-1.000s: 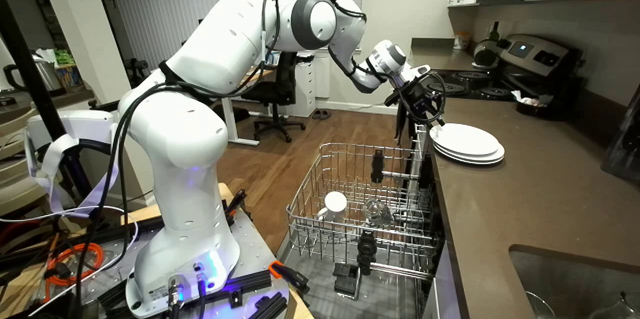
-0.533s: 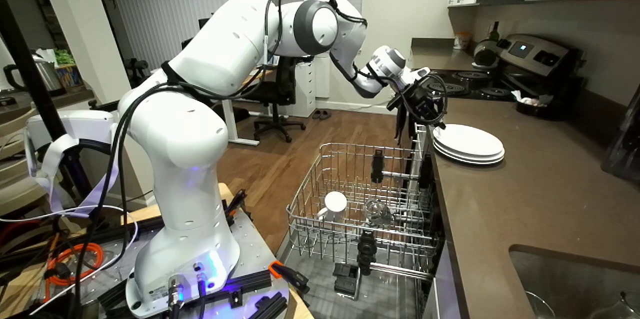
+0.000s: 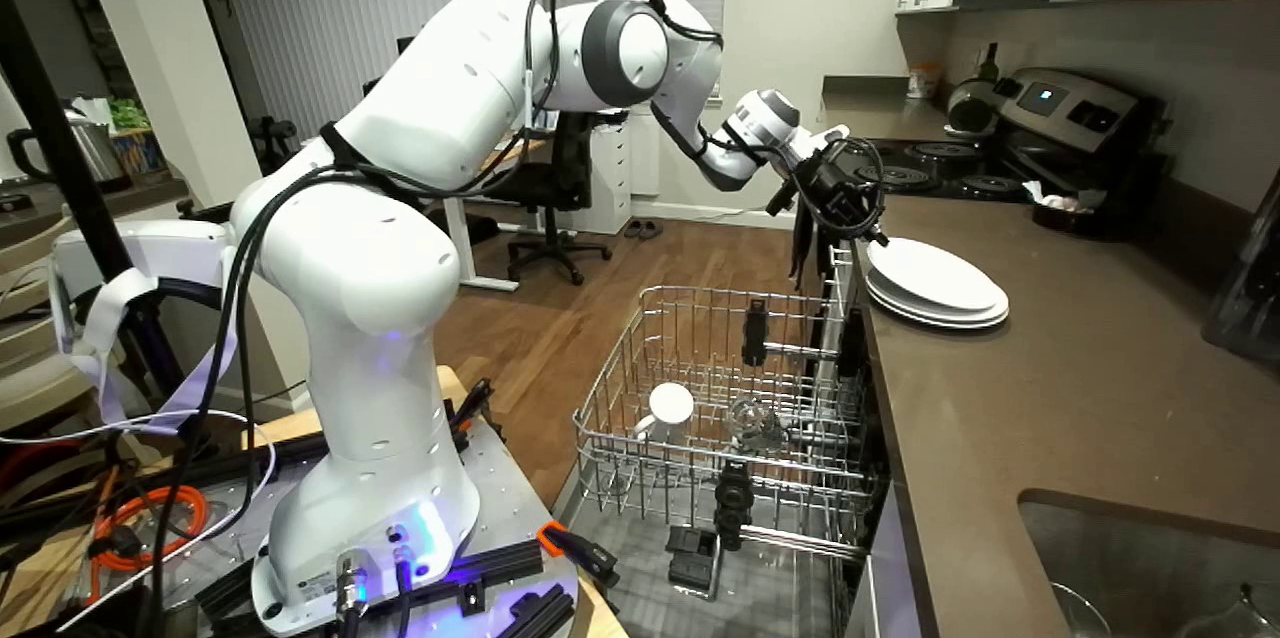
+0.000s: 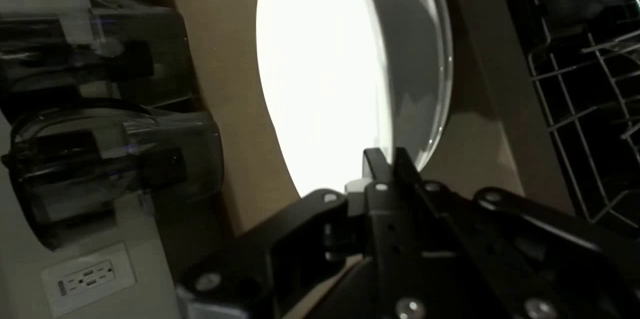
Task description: Take the two white plates one after the other and put them vertically in the dishwasher then move the glass bottle to the right
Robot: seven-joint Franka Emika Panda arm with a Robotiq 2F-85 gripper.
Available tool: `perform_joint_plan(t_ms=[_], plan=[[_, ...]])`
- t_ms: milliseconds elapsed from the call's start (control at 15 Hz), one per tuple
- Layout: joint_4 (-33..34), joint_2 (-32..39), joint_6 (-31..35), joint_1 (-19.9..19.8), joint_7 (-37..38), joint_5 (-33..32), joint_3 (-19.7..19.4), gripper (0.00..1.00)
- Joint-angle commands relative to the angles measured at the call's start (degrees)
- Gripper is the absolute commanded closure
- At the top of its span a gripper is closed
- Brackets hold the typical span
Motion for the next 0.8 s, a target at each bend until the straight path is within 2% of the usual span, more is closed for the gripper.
perform_joint_plan(t_ms=[0, 733], plan=[[-1.0, -1.6, -4.7, 1.9, 3.2, -1.7, 0.1, 0.99], [-6.5, -6.2, -13.9, 6.1, 11.9, -4.0, 1.5, 0.99]])
